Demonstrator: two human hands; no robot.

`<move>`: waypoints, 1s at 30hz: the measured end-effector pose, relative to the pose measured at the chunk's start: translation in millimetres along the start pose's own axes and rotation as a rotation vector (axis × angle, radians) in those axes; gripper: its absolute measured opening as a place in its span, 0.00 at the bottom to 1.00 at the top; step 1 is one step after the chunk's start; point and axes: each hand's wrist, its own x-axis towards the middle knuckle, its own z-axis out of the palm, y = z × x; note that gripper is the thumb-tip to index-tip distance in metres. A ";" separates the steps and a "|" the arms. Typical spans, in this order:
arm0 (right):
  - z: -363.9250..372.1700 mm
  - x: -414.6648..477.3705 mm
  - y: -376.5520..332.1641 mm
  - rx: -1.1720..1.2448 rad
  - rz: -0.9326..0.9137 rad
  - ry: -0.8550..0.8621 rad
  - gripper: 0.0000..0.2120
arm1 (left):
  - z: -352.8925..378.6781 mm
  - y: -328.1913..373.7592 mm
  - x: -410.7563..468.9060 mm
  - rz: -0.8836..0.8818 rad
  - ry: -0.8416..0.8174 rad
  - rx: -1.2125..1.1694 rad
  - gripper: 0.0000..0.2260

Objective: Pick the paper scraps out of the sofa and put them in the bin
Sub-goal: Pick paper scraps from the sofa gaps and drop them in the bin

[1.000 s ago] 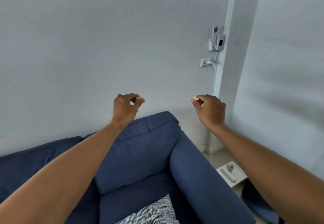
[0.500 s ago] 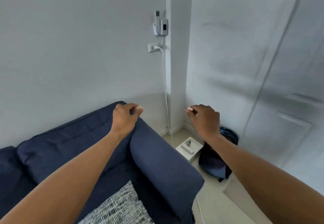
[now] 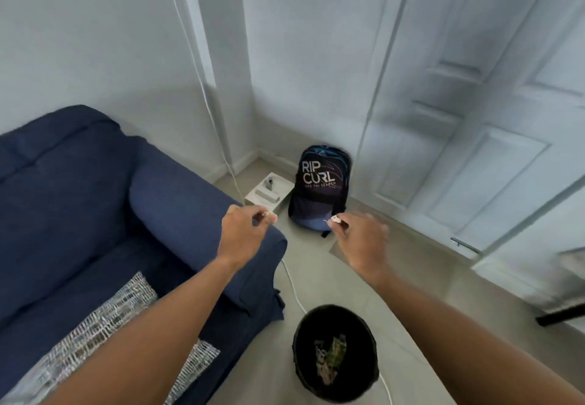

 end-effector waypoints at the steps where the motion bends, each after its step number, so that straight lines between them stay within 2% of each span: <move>1: 7.6 -9.3 14.3 -0.010 0.018 -0.023 0.07 | 20.1 -6.6 -6.7 -0.005 -0.018 -0.009 0.05; 12: 108.6 -115.8 132.3 -0.095 0.188 -0.263 0.11 | 178.3 -88.7 -79.7 -0.140 -0.164 0.025 0.08; 21: 163.5 -177.4 178.5 -0.143 0.306 -0.479 0.12 | 251.0 -132.6 -132.9 -0.164 -0.281 0.059 0.04; 22: 166.7 -178.6 181.5 -0.176 0.329 -0.529 0.14 | 255.9 -134.5 -134.5 -0.169 -0.291 0.061 0.04; 25: 175.4 -181.7 192.2 -0.240 0.416 -0.660 0.29 | 266.2 -137.1 -136.4 -0.169 -0.310 0.063 0.03; 27: 180.9 -185.1 198.7 -0.220 0.437 -0.669 0.37 | 271.8 -138.8 -136.8 -0.166 -0.309 0.059 0.03; 30: 183.5 -186.6 205.7 -0.192 0.444 -0.656 0.42 | 279.5 -138.6 -136.3 -0.169 -0.322 0.063 0.03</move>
